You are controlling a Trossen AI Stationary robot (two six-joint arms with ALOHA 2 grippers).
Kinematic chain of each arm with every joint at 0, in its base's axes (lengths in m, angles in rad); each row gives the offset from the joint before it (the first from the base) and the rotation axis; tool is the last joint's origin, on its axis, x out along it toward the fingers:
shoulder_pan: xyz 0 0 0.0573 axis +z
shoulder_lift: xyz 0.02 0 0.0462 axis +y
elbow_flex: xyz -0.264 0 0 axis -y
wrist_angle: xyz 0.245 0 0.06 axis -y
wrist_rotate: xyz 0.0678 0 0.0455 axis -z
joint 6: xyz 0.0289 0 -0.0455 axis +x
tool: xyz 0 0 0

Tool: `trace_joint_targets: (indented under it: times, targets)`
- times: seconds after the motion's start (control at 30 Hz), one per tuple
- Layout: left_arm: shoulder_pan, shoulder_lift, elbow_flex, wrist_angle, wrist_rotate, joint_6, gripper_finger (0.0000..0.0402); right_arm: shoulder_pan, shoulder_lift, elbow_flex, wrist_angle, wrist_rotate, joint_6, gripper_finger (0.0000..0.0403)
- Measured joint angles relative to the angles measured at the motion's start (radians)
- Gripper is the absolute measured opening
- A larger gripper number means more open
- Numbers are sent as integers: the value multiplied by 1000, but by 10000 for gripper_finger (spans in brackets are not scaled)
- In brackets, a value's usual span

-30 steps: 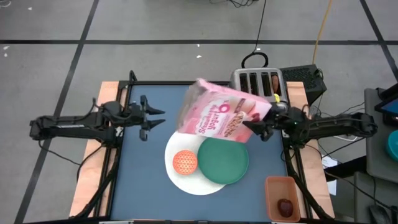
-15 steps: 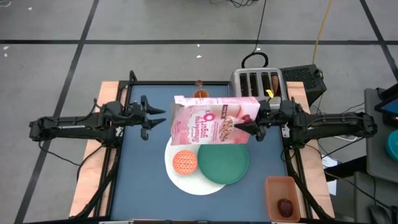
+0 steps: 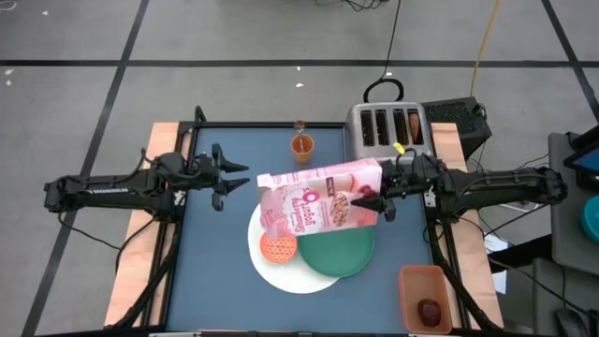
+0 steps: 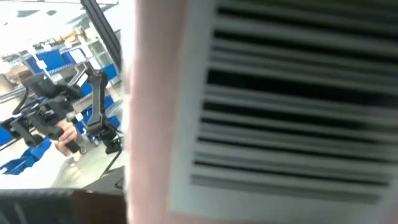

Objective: Arrange a breakfast setting
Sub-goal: Pour the cereal into the orange bowl

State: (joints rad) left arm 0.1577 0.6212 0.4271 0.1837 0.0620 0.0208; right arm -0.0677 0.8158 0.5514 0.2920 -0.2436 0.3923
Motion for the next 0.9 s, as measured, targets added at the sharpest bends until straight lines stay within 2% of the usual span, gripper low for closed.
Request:
trace_joint_targets:
  times: [0.9]
  targets:
    - [0, 0, 0, 0, 0, -3, 163, 38, 2, -1, -164, 6, -65, 254]
